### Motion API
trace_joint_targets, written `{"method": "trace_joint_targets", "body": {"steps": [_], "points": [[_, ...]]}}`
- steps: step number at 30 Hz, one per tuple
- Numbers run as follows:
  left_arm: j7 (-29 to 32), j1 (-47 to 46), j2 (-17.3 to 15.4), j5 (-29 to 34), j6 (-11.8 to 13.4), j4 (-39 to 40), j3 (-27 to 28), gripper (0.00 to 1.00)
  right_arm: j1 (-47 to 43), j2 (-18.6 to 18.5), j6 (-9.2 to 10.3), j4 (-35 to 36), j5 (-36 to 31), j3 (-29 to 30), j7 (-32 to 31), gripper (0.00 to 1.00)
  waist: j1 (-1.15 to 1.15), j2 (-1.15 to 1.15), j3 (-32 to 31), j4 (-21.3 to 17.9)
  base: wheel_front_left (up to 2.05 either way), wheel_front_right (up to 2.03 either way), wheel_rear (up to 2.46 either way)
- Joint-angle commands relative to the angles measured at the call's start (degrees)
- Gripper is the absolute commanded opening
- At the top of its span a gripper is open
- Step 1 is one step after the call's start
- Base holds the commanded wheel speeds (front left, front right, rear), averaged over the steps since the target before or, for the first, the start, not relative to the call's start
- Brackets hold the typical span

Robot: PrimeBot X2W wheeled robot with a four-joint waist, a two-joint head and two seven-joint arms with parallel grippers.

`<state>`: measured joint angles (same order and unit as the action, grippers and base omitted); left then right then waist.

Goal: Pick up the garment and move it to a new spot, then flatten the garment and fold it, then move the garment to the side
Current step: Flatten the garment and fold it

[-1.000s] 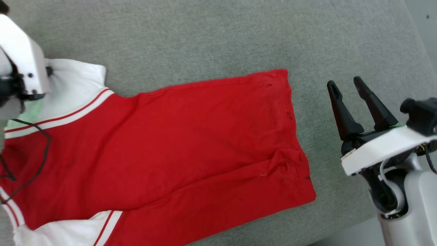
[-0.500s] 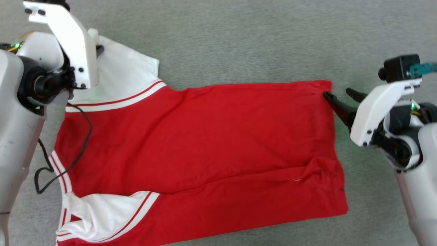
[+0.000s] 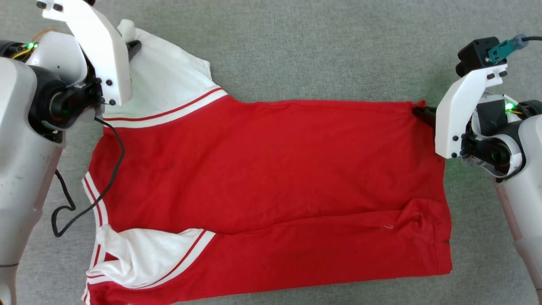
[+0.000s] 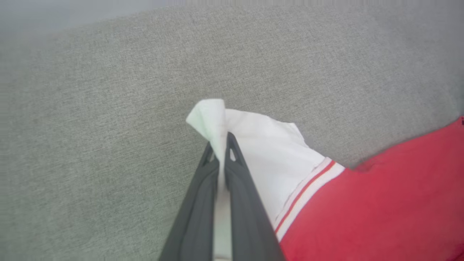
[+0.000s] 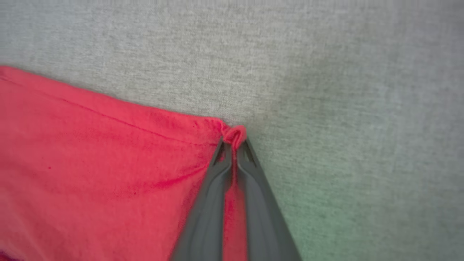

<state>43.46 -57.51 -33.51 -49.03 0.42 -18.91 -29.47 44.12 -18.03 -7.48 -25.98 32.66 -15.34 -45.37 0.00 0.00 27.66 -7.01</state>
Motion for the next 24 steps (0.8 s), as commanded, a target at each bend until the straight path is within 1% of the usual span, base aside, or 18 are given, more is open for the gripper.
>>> {"method": "trace_joint_targets", "body": {"steps": [1,4,6,12,15,18,24], "points": [[-0.9,0.9,-0.1,0.0,-0.3,0.1,0.3,0.0,0.0,0.1,-0.02,-0.1,-0.3,-0.9,0.9,0.0,0.0,0.0,-0.9,0.4,0.0,0.0,0.0],[-3.1,2.0,0.1,-0.3,-0.3,0.3,1.0,0.0,1.5,-1.4,0.0,2.0,-0.9,0.3,4.1,0.0,0.0,0.0,-2.9,1.0,0.0,0.0,0.0],[-4.7,3.5,0.0,-0.6,-0.2,0.7,1.5,0.0,0.8,-1.6,0.0,3.2,-0.8,1.2,5.9,0.0,0.0,0.0,-4.6,1.5,0.0,0.0,0.0],[-9.7,10.8,-0.4,-2.0,1.1,3.8,3.3,0.0,-5.5,-1.9,0.0,6.7,-0.1,5.6,8.7,0.0,0.0,0.0,-10.5,3.3,0.0,0.0,0.0],[-12.4,16.9,-1.2,-2.8,2.5,6.7,4.4,0.0,-10.1,-1.4,0.0,8.2,-0.1,7.4,9.4,0.0,0.0,0.0,-13.4,3.8,0.0,0.0,0.0],[-15.4,24.4,-1.6,-3.6,4.5,10.0,5.4,0.0,-15.6,-1.0,0.0,8.7,-0.4,9.4,10.3,0.0,0.0,0.0,-16.2,4.4,0.0,0.0,0.0],[-20.5,39.0,-0.2,-6.6,8.3,15.1,7.2,0.0,-25.1,0.6,0.0,9.5,-0.2,12.5,12.4,0.0,0.0,0.0,-18.8,5.7,0.0,0.0,0.0]]}}
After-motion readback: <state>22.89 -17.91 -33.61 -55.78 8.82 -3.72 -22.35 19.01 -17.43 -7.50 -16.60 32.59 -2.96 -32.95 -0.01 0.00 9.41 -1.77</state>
